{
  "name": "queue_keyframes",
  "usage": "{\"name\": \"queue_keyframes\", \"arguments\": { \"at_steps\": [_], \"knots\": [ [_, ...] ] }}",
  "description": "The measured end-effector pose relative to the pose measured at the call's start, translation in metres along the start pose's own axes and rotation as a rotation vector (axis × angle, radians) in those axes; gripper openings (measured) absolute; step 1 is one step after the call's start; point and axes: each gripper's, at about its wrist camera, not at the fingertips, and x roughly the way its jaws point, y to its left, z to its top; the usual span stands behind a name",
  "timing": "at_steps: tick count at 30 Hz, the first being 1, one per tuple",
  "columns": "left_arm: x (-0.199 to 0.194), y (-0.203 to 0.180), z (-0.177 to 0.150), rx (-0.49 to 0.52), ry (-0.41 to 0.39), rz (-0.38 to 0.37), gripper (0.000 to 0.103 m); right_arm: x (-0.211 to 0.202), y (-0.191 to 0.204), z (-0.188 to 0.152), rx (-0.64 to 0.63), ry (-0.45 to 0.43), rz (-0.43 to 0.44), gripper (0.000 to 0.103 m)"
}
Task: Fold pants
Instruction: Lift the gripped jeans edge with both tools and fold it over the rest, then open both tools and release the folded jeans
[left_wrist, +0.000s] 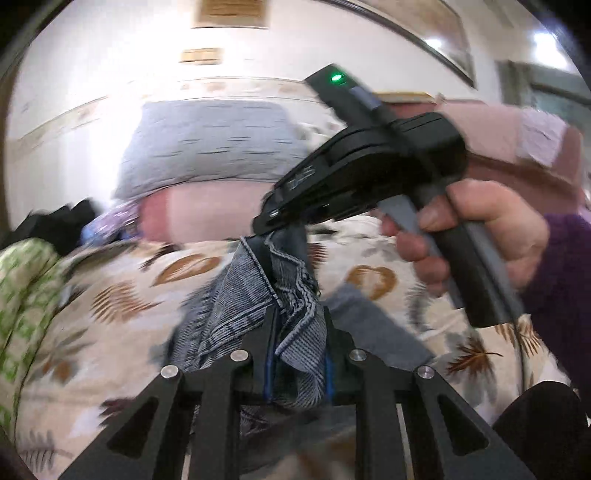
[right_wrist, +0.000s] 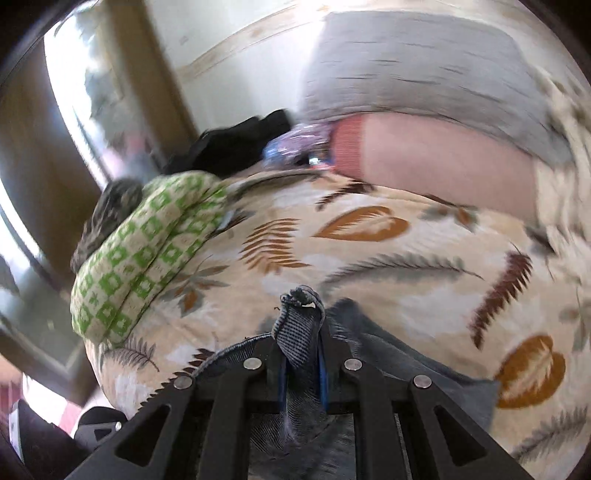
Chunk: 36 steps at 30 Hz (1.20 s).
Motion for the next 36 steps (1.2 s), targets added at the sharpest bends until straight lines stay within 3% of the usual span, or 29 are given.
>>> {"name": "queue_keyframes", "arguments": {
  "at_steps": [7, 15, 18, 20, 22, 23, 27, 29, 32, 36],
  "knots": [
    [0.048, -0.065, 0.007, 0.076, 0.06, -0.079, 0.018, -0.019, -0.095, -0.028, 0.165, -0.08, 0.044, 0.013],
    [0.089, -0.098, -0.007, 0.128, 0.148, -0.142, 0.018, -0.011, -0.168, -0.064, 0.318, -0.094, 0.078, 0.013],
    [0.097, -0.102, -0.013, 0.126, 0.202, -0.158, 0.02, -0.01, -0.189, -0.081, 0.373, -0.085, 0.047, 0.02],
    [0.091, -0.101, -0.013, 0.138, 0.198, -0.151, 0.02, -0.017, -0.197, -0.089, 0.39, -0.079, -0.019, 0.042],
    [0.078, -0.101, -0.01, 0.162, 0.181, -0.151, 0.02, -0.03, -0.201, -0.095, 0.419, -0.122, -0.038, 0.054],
    [0.069, -0.099, -0.007, 0.174, 0.165, -0.15, 0.02, -0.04, -0.202, -0.096, 0.431, -0.148, -0.049, 0.055],
    [0.033, -0.091, 0.007, 0.228, 0.091, -0.108, 0.023, -0.076, -0.191, -0.104, 0.444, -0.245, -0.074, 0.056],
    [0.017, -0.076, 0.014, 0.222, 0.063, -0.069, 0.036, -0.091, -0.177, -0.109, 0.431, -0.285, -0.094, 0.057],
    [0.005, -0.039, 0.024, 0.192, 0.045, 0.029, 0.049, -0.103, -0.145, -0.112, 0.39, -0.319, -0.072, 0.057],
    [0.018, 0.016, 0.03, 0.155, 0.093, 0.192, 0.05, -0.092, -0.103, -0.106, 0.325, -0.298, -0.055, 0.06]
  ]
}}
